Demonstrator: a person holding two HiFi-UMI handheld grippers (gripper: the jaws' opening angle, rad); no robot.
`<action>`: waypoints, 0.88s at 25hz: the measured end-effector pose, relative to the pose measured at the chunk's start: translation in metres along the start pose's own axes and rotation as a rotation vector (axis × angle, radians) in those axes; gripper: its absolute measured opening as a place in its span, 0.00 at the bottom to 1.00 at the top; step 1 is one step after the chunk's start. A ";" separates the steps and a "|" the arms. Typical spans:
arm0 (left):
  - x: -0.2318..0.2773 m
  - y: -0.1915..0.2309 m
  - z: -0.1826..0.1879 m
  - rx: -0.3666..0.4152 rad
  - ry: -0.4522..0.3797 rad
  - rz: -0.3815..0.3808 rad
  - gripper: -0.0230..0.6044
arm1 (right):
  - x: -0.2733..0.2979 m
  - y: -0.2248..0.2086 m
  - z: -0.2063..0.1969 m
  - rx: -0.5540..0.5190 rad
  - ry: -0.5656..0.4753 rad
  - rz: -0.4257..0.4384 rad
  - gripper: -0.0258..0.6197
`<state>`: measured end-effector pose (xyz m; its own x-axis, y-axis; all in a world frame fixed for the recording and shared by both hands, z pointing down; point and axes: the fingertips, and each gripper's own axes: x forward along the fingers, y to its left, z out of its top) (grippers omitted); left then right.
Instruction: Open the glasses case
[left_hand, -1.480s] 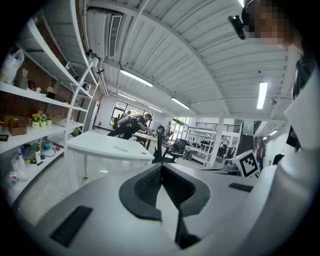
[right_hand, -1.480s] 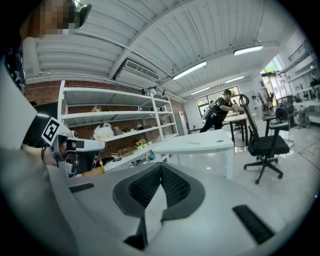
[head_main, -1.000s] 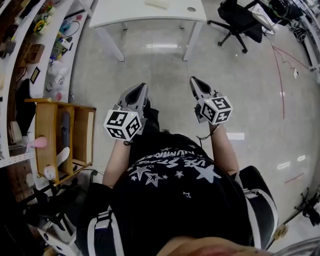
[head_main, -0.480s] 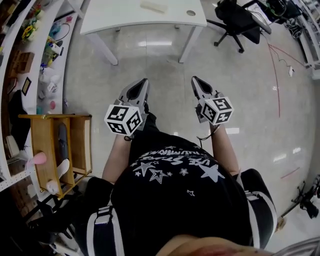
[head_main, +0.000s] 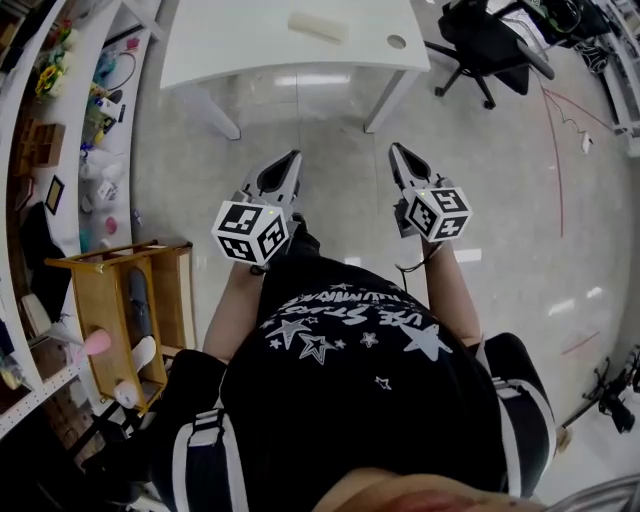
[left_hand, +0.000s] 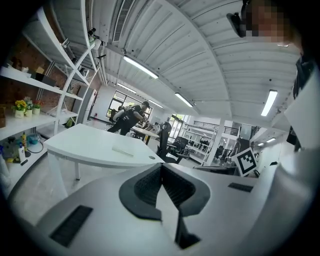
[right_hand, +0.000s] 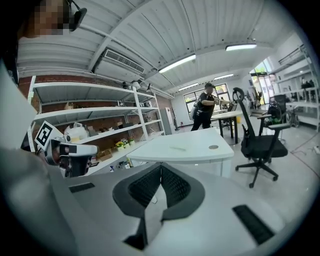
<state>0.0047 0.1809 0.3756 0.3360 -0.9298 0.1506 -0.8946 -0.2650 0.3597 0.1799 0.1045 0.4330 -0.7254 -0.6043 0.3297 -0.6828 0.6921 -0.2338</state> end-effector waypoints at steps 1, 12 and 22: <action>0.004 0.007 0.004 0.001 0.002 -0.001 0.06 | 0.011 0.001 0.006 -0.002 -0.002 0.003 0.05; 0.042 0.090 0.035 -0.011 0.037 -0.012 0.06 | 0.129 0.013 0.043 0.012 -0.003 0.019 0.05; 0.066 0.149 0.050 -0.018 0.053 -0.052 0.06 | 0.183 0.021 0.051 0.024 -0.005 -0.034 0.05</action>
<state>-0.1208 0.0671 0.3927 0.3976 -0.8999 0.1791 -0.8702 -0.3080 0.3846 0.0286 -0.0115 0.4419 -0.7022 -0.6291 0.3333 -0.7088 0.6618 -0.2443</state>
